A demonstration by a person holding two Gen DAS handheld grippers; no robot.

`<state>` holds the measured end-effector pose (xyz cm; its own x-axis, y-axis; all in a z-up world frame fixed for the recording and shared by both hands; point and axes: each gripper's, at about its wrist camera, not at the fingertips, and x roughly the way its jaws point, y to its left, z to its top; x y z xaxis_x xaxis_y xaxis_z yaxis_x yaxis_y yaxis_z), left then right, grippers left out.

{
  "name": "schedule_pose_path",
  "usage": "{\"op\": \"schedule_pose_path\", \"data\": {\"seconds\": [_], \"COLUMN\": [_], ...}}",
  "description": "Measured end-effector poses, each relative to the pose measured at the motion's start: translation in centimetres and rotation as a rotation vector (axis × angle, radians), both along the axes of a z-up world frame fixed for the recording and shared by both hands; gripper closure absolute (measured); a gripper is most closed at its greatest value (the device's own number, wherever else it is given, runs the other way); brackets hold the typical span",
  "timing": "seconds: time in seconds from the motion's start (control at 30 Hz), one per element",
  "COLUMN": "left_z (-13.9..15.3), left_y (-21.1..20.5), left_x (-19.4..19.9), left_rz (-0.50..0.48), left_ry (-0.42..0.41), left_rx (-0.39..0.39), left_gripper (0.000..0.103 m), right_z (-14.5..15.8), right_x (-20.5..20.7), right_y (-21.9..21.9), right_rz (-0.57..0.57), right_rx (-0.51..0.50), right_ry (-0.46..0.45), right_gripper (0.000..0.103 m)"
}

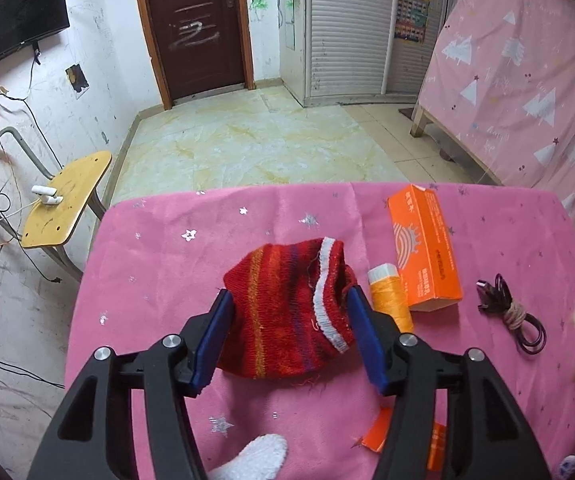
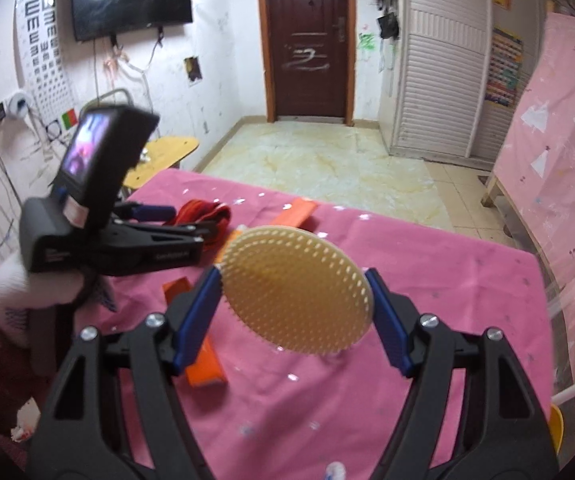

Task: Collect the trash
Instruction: 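Grasp the red striped sock with the left tool while the right tool grasps the round beige brush, then carry sock and brush to the yellow bin and open both tools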

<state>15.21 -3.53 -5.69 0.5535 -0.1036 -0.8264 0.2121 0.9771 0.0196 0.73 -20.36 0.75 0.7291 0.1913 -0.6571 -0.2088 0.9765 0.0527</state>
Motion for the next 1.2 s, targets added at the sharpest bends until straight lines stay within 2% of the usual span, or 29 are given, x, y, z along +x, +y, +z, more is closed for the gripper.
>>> {"op": "schedule_pose_path", "data": {"seconds": [0.1,0.17,0.43,0.6,0.83,1.0,1.2], "left_z": [0.0,0.3,3.1,5.9,10.0,12.1,12.5], "left_y": [-0.1,-0.2,-2.1,-5.1,-12.7,-19.3,-25.6], "left_x": [-0.1,-0.3,-2.2,-4.1,-8.8,-12.9,-16.9], "left_rz": [0.015,0.015,0.006,-0.043,-0.19,-0.329,-0.457], "left_ry": [-0.013,-0.017,-0.074,-0.12,-0.187,-0.201,-0.184], "left_rx": [0.022,0.034,0.039,0.024,-0.027,-0.091,-0.142], "left_gripper": [0.088,0.096,0.097,0.097,0.097,0.097,0.097], "right_z": [0.4,0.8,1.3,0.8,0.0,-1.2,-3.6], "right_x": [-1.2,-1.9,-4.6,-7.2,-10.9,-13.5,-15.3], "right_y": [-1.8,-3.2,-10.7,-15.8,-21.8,-26.1,-29.7], "right_rz": [-0.04,-0.07,-0.21,-0.316,-0.449,-0.545,-0.618], "right_rx": [0.015,0.024,0.078,0.102,0.136,0.157,0.185], "right_ry": [-0.021,-0.035,-0.076,-0.096,-0.111,-0.11,-0.082], "right_gripper": [0.033,0.033,0.033,0.033,0.033,0.033,0.032]}}
